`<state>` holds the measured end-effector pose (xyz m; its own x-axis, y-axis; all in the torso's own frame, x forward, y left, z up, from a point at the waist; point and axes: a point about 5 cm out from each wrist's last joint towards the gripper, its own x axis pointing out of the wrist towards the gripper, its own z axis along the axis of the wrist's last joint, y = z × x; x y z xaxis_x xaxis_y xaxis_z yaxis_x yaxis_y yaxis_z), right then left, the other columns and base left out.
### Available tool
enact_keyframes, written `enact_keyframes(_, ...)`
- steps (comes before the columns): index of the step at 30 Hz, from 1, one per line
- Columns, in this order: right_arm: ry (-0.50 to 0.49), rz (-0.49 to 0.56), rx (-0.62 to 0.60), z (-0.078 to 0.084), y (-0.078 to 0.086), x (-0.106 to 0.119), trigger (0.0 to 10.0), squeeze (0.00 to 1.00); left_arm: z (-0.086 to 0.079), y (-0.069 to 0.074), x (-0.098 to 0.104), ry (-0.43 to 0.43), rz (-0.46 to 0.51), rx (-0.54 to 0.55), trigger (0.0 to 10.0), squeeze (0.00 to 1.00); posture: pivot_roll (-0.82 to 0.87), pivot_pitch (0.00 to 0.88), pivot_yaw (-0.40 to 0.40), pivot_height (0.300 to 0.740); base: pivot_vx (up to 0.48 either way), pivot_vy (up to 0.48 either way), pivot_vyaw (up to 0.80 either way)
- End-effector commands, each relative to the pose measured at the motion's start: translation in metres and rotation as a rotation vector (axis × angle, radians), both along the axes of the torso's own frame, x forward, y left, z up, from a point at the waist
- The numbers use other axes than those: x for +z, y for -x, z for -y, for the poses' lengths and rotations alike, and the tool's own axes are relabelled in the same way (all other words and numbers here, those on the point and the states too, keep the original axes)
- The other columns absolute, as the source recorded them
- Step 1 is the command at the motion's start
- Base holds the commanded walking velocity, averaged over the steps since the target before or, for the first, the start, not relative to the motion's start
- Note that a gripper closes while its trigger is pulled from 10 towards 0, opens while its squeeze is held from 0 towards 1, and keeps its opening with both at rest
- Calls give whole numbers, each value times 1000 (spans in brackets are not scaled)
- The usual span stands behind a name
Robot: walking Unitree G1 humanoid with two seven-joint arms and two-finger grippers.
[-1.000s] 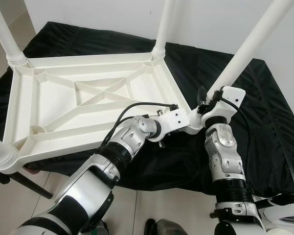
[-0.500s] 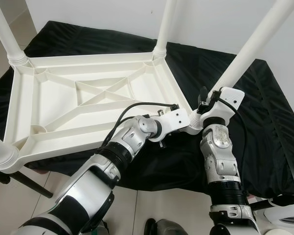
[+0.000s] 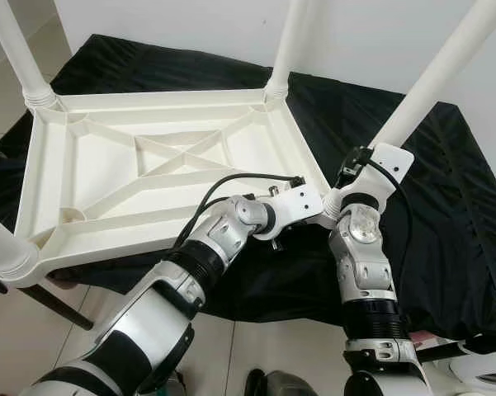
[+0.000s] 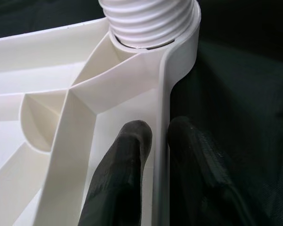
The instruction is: Building children table
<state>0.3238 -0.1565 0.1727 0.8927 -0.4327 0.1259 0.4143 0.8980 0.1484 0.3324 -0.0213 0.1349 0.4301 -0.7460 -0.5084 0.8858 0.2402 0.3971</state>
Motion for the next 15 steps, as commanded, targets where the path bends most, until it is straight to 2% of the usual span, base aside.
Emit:
enact_keyframes(1,-23,-193,-142,24,9,-39,10000,0,-11,0,-14,-47,-46,39,10000,0,38,68,-77,740,0,0,0)
enact_keyframes(7,-58,-230,-169,23,10,-45,10000,0,-12,-1,-14,-49,-46,43,10000,0,42,71,-78,740,0,0,0)
enact_keyframes(15,-42,-217,-221,24,12,-42,10000,0,-12,0,-14,-48,-48,43,10000,0,39,70,-77,740,0,0,0)
